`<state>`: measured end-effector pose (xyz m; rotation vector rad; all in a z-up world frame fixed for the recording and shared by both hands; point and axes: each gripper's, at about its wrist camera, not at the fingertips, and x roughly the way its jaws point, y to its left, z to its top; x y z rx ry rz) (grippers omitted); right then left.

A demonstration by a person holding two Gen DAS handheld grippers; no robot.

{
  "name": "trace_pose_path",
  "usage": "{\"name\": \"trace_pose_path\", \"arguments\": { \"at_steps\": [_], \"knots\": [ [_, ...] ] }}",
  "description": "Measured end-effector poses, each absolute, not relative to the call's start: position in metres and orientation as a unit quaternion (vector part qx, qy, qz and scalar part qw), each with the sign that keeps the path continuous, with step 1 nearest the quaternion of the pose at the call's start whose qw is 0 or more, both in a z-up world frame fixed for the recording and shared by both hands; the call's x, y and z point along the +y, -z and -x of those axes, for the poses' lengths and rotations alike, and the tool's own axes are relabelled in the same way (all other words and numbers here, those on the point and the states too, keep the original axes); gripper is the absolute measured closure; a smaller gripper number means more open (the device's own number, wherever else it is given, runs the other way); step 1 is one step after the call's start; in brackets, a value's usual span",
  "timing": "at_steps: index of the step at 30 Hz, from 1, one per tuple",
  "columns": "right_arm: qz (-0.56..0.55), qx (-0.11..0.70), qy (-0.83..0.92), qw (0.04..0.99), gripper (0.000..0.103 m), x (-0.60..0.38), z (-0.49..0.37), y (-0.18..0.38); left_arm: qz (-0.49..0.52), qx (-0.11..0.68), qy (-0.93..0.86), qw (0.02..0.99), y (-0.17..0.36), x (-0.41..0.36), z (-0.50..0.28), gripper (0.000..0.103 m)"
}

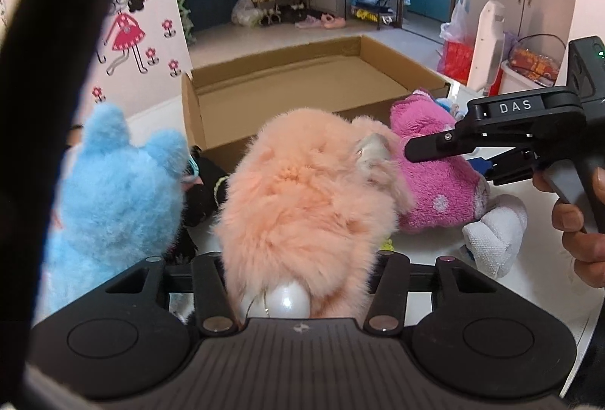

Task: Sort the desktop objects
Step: 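Grasp the peach fluffy toy with the left gripper while the right grasps the pink towel doll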

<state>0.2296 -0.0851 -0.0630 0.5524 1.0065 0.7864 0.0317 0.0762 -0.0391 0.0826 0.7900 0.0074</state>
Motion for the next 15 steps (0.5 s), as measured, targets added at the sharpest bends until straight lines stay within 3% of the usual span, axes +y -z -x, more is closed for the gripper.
{"name": "trace_pose_path", "arguments": {
  "at_steps": [15],
  "knots": [
    [-0.271,0.390,-0.386,0.791,0.038,-0.103,-0.216,0.039,-0.024,0.340,-0.019,0.940,0.011,0.083,-0.019,0.058]
  ]
}}
